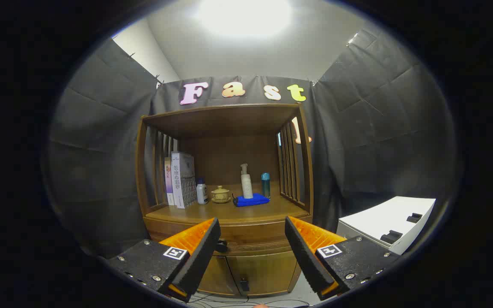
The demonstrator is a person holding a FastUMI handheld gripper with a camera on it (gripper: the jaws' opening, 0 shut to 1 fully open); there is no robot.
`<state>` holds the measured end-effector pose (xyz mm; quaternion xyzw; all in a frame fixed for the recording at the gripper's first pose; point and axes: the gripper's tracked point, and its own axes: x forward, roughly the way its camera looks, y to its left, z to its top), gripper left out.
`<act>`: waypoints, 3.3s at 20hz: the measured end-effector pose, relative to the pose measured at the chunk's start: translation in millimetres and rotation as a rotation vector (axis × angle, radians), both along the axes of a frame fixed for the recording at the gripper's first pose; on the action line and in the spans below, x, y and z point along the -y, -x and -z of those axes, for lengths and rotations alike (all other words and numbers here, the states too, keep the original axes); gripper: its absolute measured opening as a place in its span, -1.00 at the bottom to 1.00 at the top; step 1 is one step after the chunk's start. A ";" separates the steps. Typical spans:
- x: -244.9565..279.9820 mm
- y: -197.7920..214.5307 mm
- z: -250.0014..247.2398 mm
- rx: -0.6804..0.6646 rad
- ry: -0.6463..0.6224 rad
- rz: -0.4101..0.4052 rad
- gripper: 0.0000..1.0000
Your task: Pull open the drawer, take out the items inside it, and place them on the countertop above the cabinet.
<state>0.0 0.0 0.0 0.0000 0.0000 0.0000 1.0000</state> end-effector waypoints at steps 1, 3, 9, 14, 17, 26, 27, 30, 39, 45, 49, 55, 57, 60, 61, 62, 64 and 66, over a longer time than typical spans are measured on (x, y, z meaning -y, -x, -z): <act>0.2 -0.4 0.0 0.000 -0.001 0.000 0.89; -0.8 -0.7 0.9 -0.002 -0.002 -0.002 0.89; -2.6 0.6 4.4 -0.007 -0.002 -0.009 0.89; -3.6 -1.8 6.0 -0.006 -0.020 -0.022 0.89; -4.0 -6.9 14.3 -0.023 -0.035 -0.028 0.89; 18.3 -17.0 12.1 0.016 -0.030 0.044 0.89; 19.7 -17.2 11.3 0.018 -0.021 0.048 0.89; 18.8 -19.5 10.1 0.026 0.009 0.050 0.89; -15.0 -53.1 25.1 -0.010 0.016 -0.027 0.89; -41.1 -96.7 51.6 -0.068 0.009 -0.069 0.89; -55.1 -121.8 73.9 -0.106 0.006 -0.090 0.89; -68.3 -147.9 110.9 -0.160 -0.027 -0.101 0.89; -74.0 -157.6 125.4 -0.194 -0.044 -0.114 0.89; -74.7 -165.8 147.9 -0.235 -0.039 -0.111 0.89; -78.7 -167.2 155.1 -0.253 -0.051 -0.116 0.89; -82.6 -171.8 168.4 -0.276 -0.065 -0.126 0.89; -81.8 -175.5 184.4 -0.321 -0.069 -0.136 0.87; -81.3 -176.3 195.3 -0.345 -0.076 -0.141 0.80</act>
